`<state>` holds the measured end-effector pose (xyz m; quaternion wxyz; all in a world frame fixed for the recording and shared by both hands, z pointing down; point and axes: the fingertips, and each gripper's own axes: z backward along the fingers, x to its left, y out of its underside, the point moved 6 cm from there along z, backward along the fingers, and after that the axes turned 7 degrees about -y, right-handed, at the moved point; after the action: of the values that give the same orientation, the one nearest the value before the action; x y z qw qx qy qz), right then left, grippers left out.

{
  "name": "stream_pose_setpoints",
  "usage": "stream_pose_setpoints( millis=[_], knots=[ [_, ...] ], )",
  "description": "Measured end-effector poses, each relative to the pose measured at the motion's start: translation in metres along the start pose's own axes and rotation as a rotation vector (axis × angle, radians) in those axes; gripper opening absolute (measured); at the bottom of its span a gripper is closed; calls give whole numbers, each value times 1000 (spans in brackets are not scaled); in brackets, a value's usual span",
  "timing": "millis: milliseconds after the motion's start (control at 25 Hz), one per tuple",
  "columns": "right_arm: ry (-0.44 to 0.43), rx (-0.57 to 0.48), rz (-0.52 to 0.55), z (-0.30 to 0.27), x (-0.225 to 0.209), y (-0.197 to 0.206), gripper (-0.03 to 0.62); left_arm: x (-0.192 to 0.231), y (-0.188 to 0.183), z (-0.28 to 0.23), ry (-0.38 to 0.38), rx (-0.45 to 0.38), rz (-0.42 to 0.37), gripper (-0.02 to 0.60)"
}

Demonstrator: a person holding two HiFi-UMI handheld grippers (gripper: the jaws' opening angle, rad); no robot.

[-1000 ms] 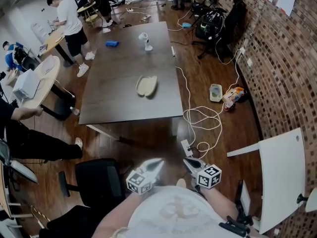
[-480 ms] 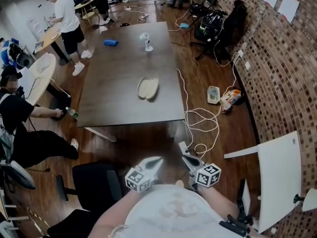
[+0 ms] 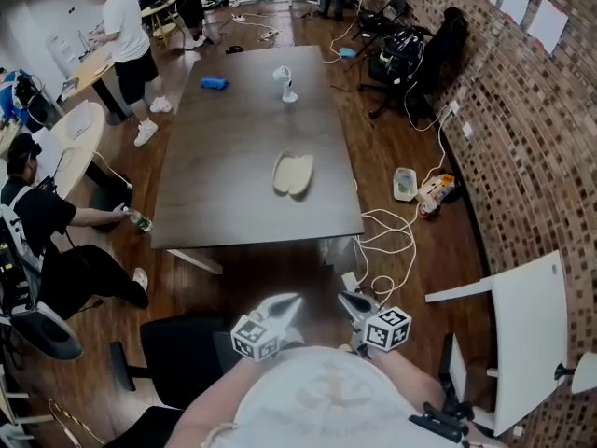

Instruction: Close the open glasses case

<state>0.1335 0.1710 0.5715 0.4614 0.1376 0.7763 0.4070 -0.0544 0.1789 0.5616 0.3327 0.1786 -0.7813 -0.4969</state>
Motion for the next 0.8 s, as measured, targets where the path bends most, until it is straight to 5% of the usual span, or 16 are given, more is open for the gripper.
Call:
stream_pose_setpoints(
  millis=[800],
  knots=[
    [100,-4,-23,-57,-10,-12,8,77,-12,42,-67,-54,46,5]
  ],
)
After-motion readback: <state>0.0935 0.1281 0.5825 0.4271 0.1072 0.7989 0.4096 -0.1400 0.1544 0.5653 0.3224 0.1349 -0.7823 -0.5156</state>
